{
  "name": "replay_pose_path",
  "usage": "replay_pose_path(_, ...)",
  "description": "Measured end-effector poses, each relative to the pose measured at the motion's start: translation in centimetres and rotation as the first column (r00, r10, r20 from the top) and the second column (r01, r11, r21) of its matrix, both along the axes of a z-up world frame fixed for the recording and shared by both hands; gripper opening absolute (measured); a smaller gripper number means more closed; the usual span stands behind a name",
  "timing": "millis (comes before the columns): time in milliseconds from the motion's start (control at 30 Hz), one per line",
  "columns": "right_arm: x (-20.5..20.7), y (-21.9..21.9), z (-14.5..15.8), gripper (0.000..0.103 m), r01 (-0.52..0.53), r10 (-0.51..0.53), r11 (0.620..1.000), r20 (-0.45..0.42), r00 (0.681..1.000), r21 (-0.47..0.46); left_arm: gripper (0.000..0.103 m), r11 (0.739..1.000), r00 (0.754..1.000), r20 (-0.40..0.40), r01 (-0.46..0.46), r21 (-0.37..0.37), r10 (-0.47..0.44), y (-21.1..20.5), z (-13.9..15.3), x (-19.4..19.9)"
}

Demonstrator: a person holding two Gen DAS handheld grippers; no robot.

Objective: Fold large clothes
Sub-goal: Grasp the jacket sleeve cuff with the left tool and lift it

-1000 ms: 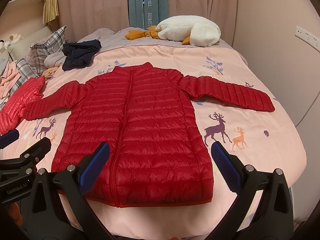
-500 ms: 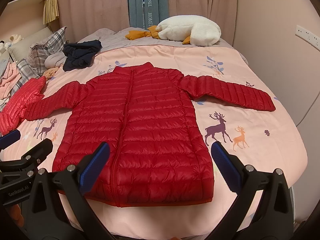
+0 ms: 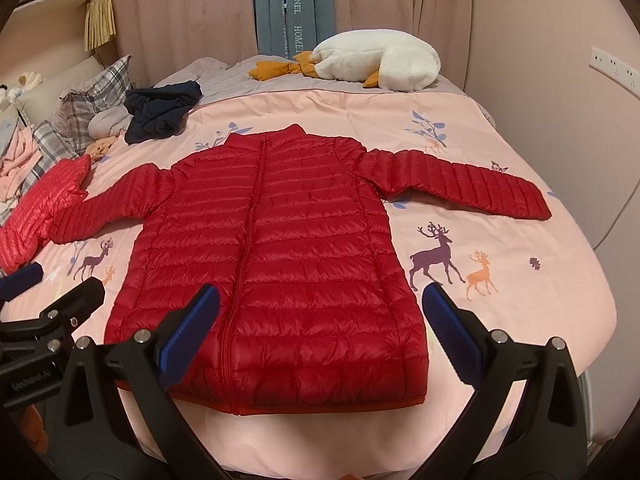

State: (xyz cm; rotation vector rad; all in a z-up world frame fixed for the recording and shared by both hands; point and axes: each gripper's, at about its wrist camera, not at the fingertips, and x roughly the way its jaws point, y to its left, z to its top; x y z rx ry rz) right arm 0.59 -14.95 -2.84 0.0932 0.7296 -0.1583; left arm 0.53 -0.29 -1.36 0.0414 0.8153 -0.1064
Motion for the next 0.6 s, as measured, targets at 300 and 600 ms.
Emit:
replay_pose_path(300, 0.0, -3.1, -0.4, 0.101, -0.192, 0.112, 0.895, 0.216, 0.97, 0.401, 0.102, 0.867, 0.997, -0.074, -0.061, -0.495, 0.028, 8.8, -3.8, 3.5)
replay_pose_path(600, 2.5, -2.9, -1.8, 0.101, -0.382, 0.24, 0.762, 0.32, 0.917, 0.523, 0.102, 0.651, 0.931, -0.153, -0.343, -0.678, 0.331, 24.1, -10.2, 10.2)
